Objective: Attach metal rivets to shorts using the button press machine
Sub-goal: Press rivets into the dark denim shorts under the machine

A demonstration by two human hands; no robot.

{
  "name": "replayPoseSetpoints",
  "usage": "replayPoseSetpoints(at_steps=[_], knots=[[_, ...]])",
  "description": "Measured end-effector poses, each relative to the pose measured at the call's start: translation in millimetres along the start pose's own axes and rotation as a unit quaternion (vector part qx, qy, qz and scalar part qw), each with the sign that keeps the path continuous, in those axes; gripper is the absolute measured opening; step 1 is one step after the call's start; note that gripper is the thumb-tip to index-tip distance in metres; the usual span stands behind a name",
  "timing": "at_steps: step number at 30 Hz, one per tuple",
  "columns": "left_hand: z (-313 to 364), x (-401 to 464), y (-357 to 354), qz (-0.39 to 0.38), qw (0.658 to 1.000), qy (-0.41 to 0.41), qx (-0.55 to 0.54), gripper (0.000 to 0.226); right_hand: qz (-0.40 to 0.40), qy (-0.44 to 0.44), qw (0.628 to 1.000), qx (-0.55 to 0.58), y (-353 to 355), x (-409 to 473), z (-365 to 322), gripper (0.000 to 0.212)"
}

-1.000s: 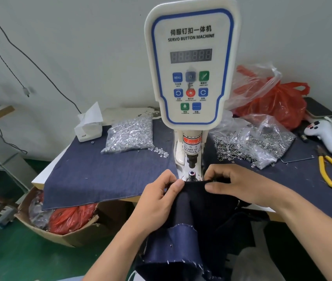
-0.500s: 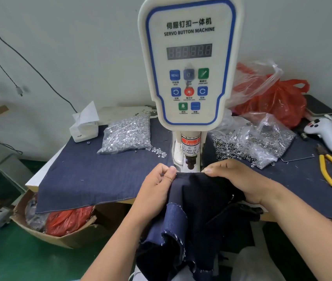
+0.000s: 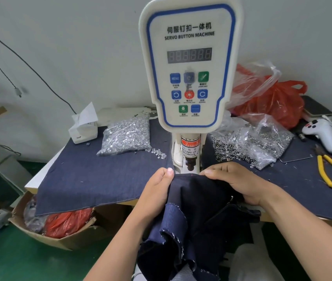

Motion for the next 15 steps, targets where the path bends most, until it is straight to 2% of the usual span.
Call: replayPoseSetpoints(at_steps=[4, 6, 9, 15], knots=[[0.6, 1.6, -2.5, -0.003, 1.0, 0.003, -0.009, 0.036, -0.04, -0.013, 0.999, -0.014, -8.5, -3.0, -4.0, 0.02], [-1.9, 1.9, -3.2, -0.006, 1.0, 0.005, -0.01, 0.037, -0.028, -0.01, 0.999, -0.019, -8.7, -4.5, -6.7, 0.016], [-4.0, 2.2, -2.1, -0.004, 1.0, 0.004, -0.009, 0.037, -0.013, 0.0, 1.0, -0.007, -8.3, -4.7, -7.4, 0.025], [-4.1, 3.3, -0.8, -0.003, 1.0, 0.004, -0.001, 0.037, 0.006, 0.011, 1.0, 0.005, -8.3, -7.3, -9.9, 0.025]])
Point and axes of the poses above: each hand's wrist, its own x-axis towards the middle knuckle, its own y-axis out of the back of the hand, z = x × y, the point moved 9 cm from there along x, towards the middle knuckle, and after that the axes turned 14 degrees about -y, right-handed, at the moved point
